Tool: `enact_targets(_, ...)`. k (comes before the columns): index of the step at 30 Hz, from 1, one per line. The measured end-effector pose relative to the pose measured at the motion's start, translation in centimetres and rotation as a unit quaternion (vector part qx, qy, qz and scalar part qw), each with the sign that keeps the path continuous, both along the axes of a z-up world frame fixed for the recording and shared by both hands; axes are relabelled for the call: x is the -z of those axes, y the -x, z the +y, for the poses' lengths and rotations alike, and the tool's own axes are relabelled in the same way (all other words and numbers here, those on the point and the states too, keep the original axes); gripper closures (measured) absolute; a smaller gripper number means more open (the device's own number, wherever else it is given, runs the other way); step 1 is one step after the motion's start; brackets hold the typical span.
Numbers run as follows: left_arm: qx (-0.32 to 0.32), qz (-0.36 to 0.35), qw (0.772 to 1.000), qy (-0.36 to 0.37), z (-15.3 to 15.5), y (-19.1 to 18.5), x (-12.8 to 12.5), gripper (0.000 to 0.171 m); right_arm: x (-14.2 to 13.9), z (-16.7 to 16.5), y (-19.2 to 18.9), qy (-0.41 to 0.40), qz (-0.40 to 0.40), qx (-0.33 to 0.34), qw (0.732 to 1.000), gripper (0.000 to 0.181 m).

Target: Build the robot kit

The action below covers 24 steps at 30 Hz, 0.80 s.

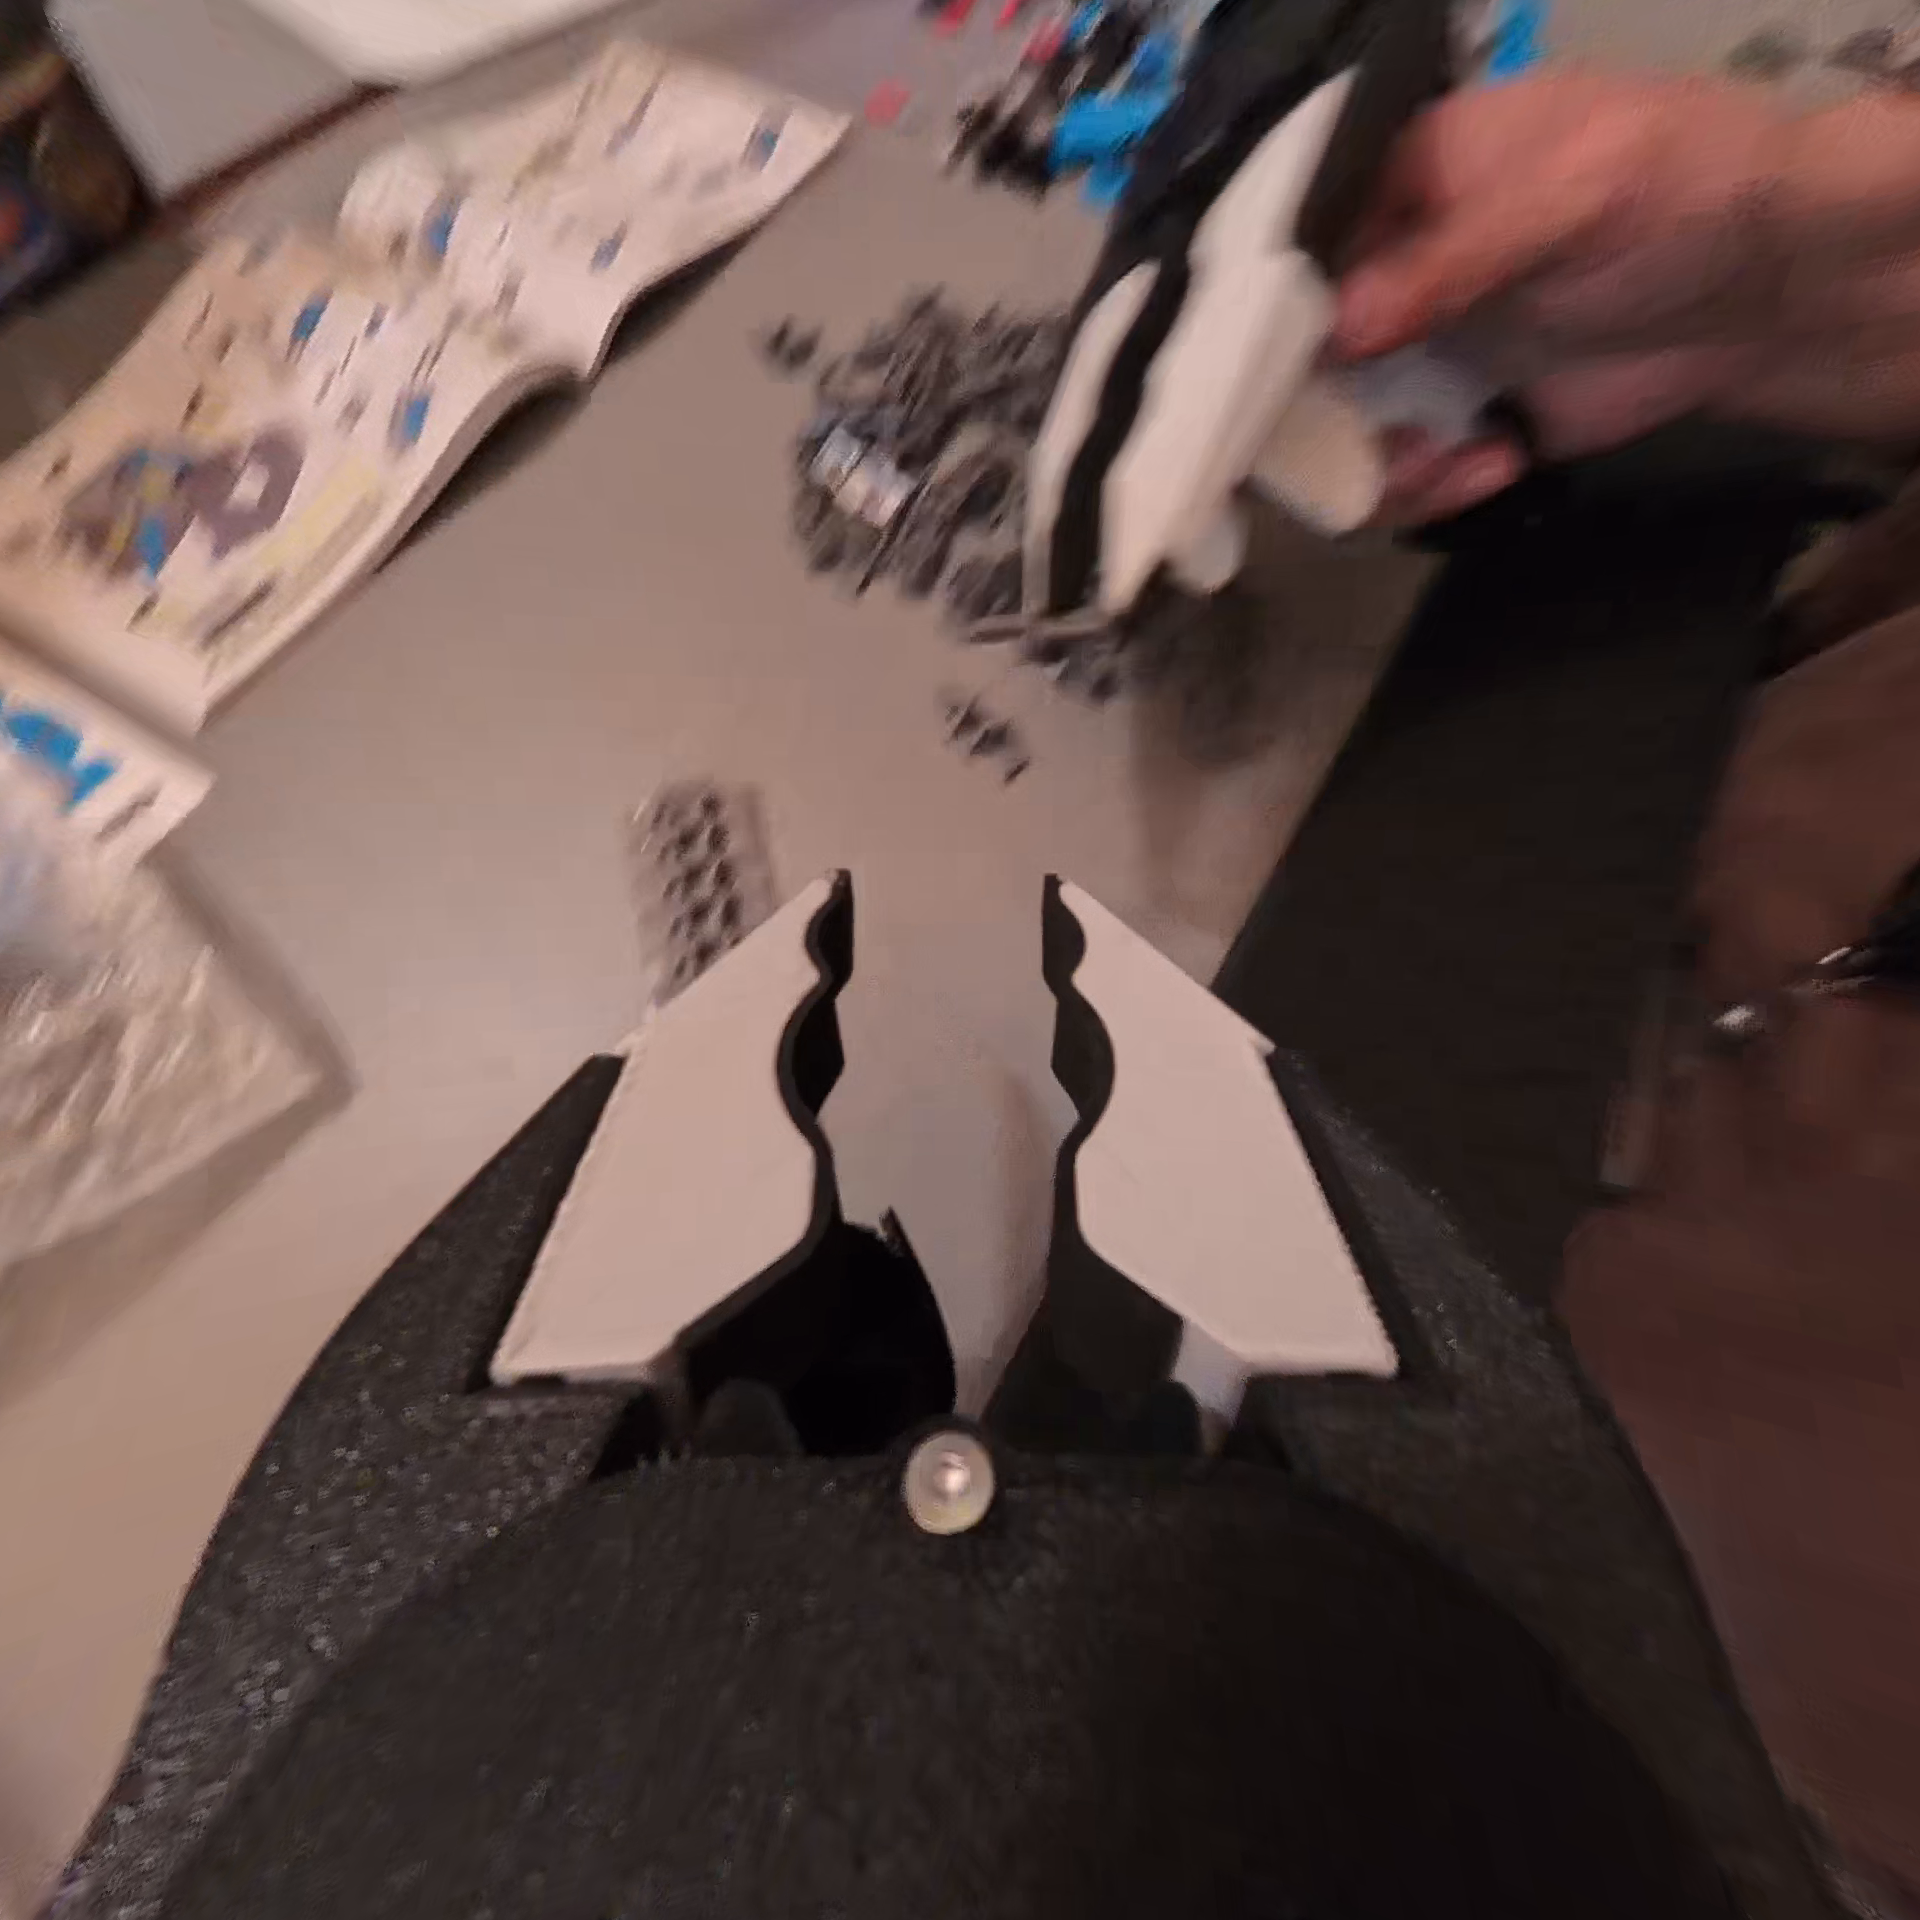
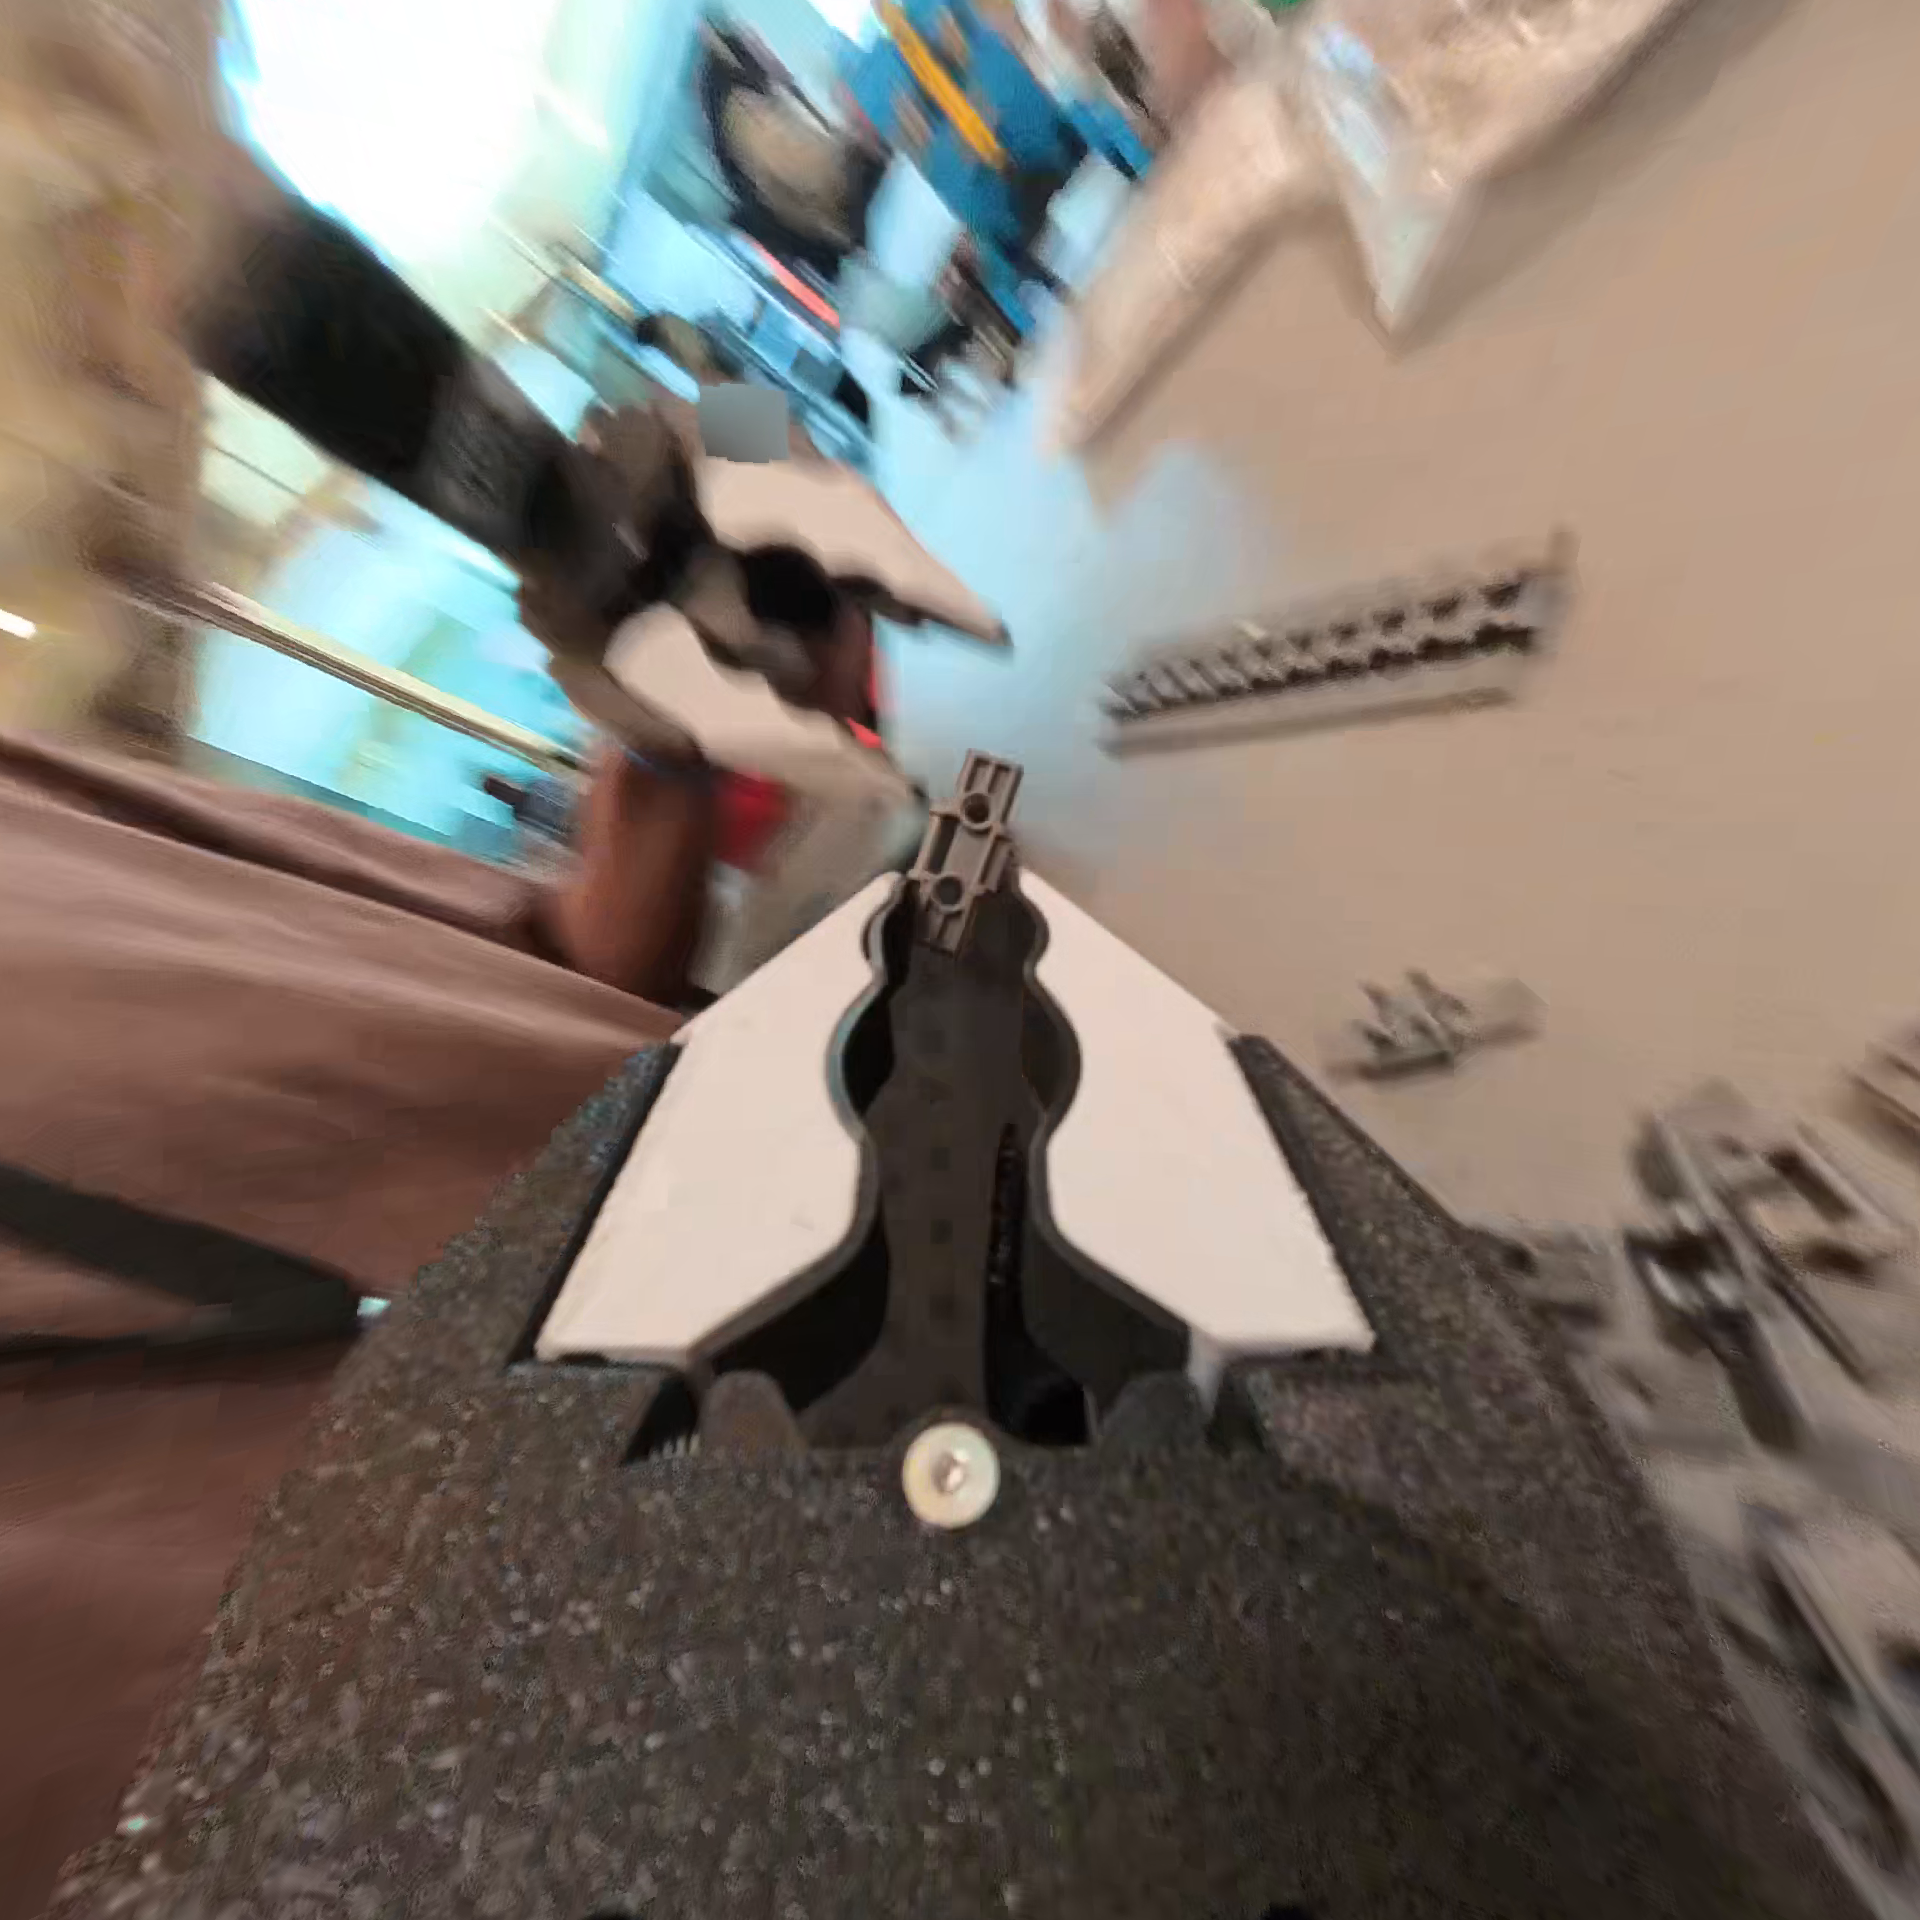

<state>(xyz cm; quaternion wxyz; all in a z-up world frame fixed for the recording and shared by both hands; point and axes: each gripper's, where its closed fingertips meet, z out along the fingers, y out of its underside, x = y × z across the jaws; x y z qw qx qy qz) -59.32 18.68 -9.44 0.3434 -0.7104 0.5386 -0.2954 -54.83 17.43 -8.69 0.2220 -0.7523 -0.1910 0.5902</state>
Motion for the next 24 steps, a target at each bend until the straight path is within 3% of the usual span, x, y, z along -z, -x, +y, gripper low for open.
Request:
enact_targets(1,0.008,-0.027,1.000,0.004,-0.2,-1.1,-0.9,0.137,-1.1,0.9,0.0,0.018,0.046,0.008,0.999,0.165)
enact_targets(2,0.004,-0.046,0.999,0.020,0.0,-1.8,-1.4,0.138,-1.0,2.1,-0.4,0.010,0.038,0.022,0.999,0.164)
enact_targets(4,-0.008,-0.060,0.995,0.075,0.7,-2.3,-1.4,0.137,1.0,4.7,-1.4,-0.114,-0.090,0.040,0.989,0.164)
enact_targets(5,-0.030,-0.049,0.994,0.091,1.5,-2.1,-0.7,0.137,2.2,6.3,-2.3,-0.204,-0.179,0.042,0.962,0.164)
enact_targets(7,-0.077,-0.017,0.990,0.113,3.3,-1.5,1.4,0.136,2.8,8.1,-3.1,-0.395,-0.316,0.005,0.862,0.164)
enact_targets(9,-0.083,-0.058,0.982,0.156,3.8,-2.7,1.3,0.135,0.5,8.4,-2.2,-0.559,-0.341,0.010,0.756,0.164)
enact_targets(10,-0.081,-0.103,0.975,0.178,3.9,-3.6,0.4,0.135,-0.7,8.2,-1.9,-0.613,-0.339,0.023,0.713,0.164)
enact_targets(11,-0.070,-0.150,0.965,0.203,3.7,-4.3,-0.7,0.135,-1.2,7.9,-1.5,-0.642,-0.339,0.022,0.688,0.164)
enact_targets(13,-0.060,-0.224,0.945,0.231,3.9,-5.0,-2.7,0.135,-0.7,7.7,-1.4,-0.652,-0.355,0.003,0.670,0.164)
enact_targets(15,-0.067,-0.264,0.939,0.209,4.4,-5.0,-4.0,0.135,-1.3,7.5,-1.8,-0.682,-0.361,0.016,0.636,0.164)
enact_targets(18,-0.060,-0.259,0.946,0.185,4.2,-5.3,-4.2,0.141,-2.4,6.5,-1.7,-0.743,-0.367,0.029,0.560,0.165)
enact_targets(20,-0.043,-0.243,0.953,0.175,3.7,-5.8,-4.0,0.152,-2.4,5.7,-1.2,-0.762,-0.365,0.017,0.534,0.164)
enact_targets(22,-0.033,-0.220,0.964,0.143,3.4,-5.9,-3.7,0.164,-2.1,5.5,-1.2,-0.768,-0.370,0.011,0.523,0.165)
enact_targets(24,-0.029,-0.185,0.977,0.105,3.4,-5.7,-3.2,0.169,-1.7,5.6,-1.4,-0.753,-0.363,0.022,0.548,0.166)
